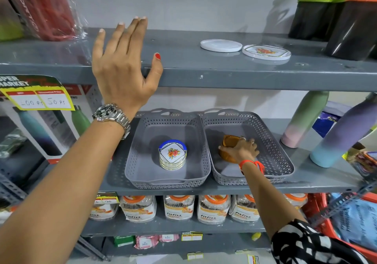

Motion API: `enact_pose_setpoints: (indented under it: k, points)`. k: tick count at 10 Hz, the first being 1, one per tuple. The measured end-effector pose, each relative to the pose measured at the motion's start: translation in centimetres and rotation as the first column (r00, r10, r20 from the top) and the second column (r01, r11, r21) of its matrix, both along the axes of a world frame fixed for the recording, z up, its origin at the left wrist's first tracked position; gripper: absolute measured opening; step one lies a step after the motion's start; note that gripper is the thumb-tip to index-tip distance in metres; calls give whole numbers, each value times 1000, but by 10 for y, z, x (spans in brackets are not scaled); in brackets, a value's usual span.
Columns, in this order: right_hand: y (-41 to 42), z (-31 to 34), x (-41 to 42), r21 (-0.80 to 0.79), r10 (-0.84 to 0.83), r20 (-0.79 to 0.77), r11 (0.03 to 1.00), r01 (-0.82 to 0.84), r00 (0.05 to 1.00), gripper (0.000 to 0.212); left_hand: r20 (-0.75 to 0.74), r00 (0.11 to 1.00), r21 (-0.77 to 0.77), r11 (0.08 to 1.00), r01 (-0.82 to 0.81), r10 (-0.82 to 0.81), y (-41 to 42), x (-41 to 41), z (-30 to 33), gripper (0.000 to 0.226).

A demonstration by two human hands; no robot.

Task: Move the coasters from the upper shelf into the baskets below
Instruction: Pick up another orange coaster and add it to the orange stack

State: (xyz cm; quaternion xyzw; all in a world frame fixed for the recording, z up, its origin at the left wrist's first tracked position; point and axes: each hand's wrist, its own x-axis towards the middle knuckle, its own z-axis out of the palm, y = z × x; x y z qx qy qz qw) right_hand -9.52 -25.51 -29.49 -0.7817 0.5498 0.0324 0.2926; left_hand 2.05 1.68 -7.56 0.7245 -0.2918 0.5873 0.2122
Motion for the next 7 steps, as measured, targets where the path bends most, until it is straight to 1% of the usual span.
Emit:
enact_pose_setpoints:
  k: [1,2,3,4,5,6,7]
  points:
    - [6,19,12,-246,147,17,959,-139,989,99,-3,1000,-1,1000,0,0,0,0,-1,55]
    - [6,15,11,-329,149,54,936,-123,987,86,0,1000,2,1000,1,-1,-1,-1,0,55]
    - [8,19,8,-433,143,177,900,-54,974,62,5,1000,0,1000,0,0,0,-1,1,54]
    - [18,31,-1,-527,173,313,850,19,934,47,2,1000,2,1000,2,-2,0,-1,1,54]
    - [39,52,-15,-593,216,503,790,153,837,45,-6,1000,3,1000,5,-5,0,-2,2,54]
    - [65,94,-36,-632,400,741,687,359,539,34,-17,1000,4,1000,11,-11,0,-4,3,54]
    - [83,152,-58,-662,633,727,545,515,264,15,-40,999,13,1000,26,-26,0,-6,5,55]
